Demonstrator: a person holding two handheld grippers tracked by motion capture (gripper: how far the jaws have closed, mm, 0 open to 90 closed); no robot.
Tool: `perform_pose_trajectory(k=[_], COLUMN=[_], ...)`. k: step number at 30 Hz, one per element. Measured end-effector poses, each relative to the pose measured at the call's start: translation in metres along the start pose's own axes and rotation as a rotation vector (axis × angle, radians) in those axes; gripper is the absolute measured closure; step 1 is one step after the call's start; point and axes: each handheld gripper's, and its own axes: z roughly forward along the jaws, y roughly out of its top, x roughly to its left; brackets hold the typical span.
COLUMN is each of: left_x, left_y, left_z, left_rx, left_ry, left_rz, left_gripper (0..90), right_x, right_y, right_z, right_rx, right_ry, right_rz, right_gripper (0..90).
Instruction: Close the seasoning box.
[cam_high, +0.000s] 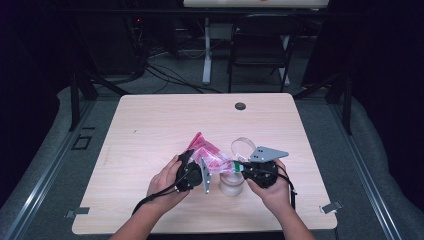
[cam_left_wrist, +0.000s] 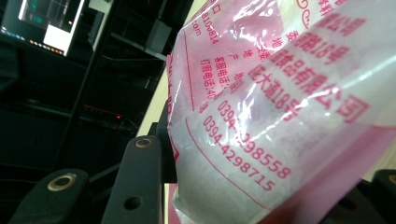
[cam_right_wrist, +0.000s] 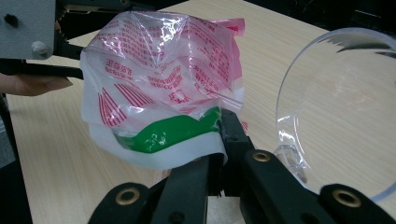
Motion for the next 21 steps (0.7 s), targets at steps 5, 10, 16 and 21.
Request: perform_pose_trajectory(k=[5,10,16,21], left_x=[-0.003,-0.009,-0.013,-0.017], left_y=[-0.003,-0.006,-0.01,-0.012], left_z=[0.003,0.005,0.007,0.01], left_rx=[0.001,0.007,0.018,0.02], left_ry=[-0.021,-0.042,-0.064,-0.082], left_rz=[-0.034,-0.061,-0.086,-0.11], left_gripper=[63.5,63.4,63.4,63.3], right_x=[0.002,0.003,0.005,0.006], right_y=[0.0,0.0,0.0,0.0], right_z=[0.001,0.002,0.004,0.006], right_rx=[0.003,0.009,0.015,0.014], right_ry=[-0.002,-0.002,0.001,0.002], right_rz=[-0.015,-0.02,-0.029,-0.029], right_gripper=[90.0,90.0,90.0,90.0])
